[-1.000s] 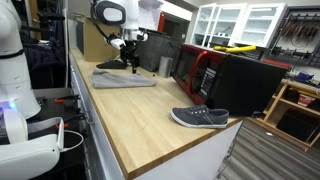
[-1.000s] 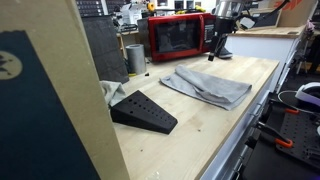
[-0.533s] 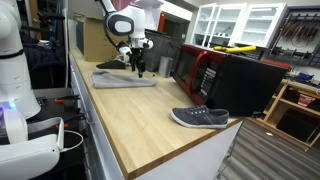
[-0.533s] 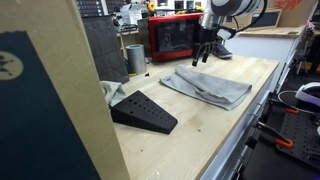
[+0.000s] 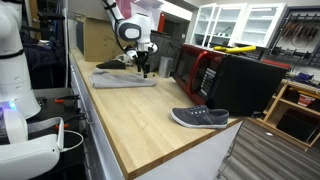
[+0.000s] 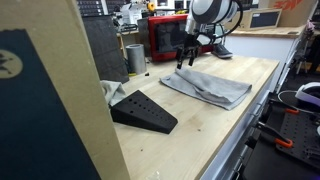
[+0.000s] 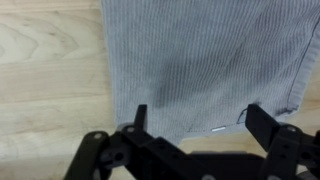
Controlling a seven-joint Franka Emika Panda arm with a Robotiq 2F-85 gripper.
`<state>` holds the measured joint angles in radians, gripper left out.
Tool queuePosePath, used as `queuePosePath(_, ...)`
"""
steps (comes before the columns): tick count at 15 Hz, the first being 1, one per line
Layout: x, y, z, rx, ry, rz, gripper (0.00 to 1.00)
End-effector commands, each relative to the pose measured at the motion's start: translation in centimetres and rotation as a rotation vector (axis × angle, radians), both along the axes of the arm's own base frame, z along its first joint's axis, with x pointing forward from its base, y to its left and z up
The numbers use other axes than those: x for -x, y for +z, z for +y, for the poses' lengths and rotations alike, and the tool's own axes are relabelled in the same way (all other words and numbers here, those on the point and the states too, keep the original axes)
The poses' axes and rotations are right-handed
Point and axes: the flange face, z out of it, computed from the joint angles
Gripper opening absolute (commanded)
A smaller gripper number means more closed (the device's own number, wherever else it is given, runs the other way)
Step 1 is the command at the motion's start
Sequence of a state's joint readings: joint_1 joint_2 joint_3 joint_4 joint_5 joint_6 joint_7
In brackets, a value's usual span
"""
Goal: Fold the grey towel
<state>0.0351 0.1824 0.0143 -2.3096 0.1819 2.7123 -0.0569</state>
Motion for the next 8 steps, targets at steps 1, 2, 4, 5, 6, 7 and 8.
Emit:
queuePosePath(1,-2.3,-1.0,-0.5,0.008,-0.052,-0.016,1.0)
queuePosePath(2,-2.6,-1.4,-0.7,0.011,-0.06,-0.016,0.96)
queuePosePath(4,-3.1,-2.1,-0.8,0.018,-0.068,-0.015,0.71)
queuePosePath(5,-3.4,-2.4,-0.7,0.02,-0.066,-0.015,0.69)
queuePosePath(6,-3.5,-2.7,-0.6,0.022,-0.068,-0.011,0.6)
queuePosePath(7,-3.6,-2.9,-0.5,0.023,-0.068,-0.008,0.53)
queuePosePath(8,-3.7,-3.1,-0.5,0.023,-0.067,-0.003,0.44)
